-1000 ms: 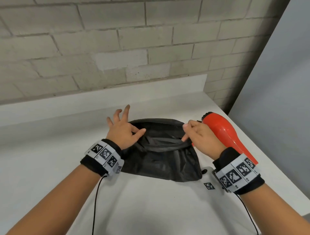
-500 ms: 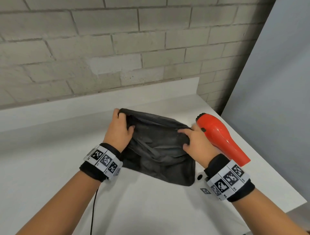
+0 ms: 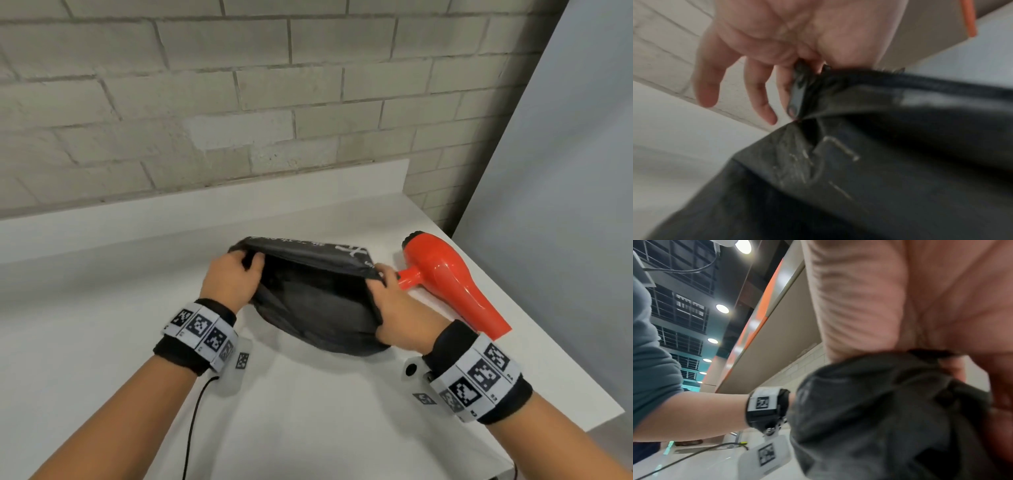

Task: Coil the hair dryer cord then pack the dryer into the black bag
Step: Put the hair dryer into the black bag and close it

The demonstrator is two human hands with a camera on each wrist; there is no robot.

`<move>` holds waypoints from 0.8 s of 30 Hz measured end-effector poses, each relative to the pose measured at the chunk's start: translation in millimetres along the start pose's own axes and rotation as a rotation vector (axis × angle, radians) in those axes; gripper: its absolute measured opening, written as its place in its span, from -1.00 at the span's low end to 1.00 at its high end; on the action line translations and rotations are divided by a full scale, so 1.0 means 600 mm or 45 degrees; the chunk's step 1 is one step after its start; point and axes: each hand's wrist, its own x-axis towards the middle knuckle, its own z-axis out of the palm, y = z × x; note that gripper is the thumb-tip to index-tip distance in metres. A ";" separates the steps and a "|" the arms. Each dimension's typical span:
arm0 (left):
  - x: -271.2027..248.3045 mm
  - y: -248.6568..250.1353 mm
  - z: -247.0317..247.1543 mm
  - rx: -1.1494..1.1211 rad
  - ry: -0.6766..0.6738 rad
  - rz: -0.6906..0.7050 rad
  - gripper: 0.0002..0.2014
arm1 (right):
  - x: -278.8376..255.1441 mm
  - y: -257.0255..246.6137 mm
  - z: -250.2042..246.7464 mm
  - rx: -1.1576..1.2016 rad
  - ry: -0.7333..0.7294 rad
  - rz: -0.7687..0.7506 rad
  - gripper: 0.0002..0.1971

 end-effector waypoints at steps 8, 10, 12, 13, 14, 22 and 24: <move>-0.042 -0.021 0.019 0.505 -0.341 0.136 -0.54 | 0.033 0.039 -0.020 -0.167 0.250 0.336 -0.46; -0.052 -0.028 0.025 0.558 -0.425 0.196 -0.49 | 0.047 0.050 -0.027 -0.126 0.237 0.374 -0.50; -0.049 -0.031 0.022 0.455 -0.514 0.244 -0.31 | 0.061 0.062 -0.030 0.096 0.196 0.325 -0.51; -0.045 -0.032 0.018 0.376 -0.561 0.234 -0.20 | 0.065 0.068 -0.028 0.300 0.217 0.264 -0.55; -0.040 -0.030 0.011 0.295 -0.592 0.202 -0.13 | 0.067 0.070 -0.027 0.527 0.262 0.206 -0.64; 0.008 -0.030 -0.025 -0.041 -0.456 -0.147 -0.25 | 0.072 0.104 0.012 0.806 0.621 0.494 -0.61; 0.019 -0.034 -0.028 -0.127 -0.364 -0.164 -0.36 | 0.073 0.109 0.013 0.659 0.366 0.609 -0.39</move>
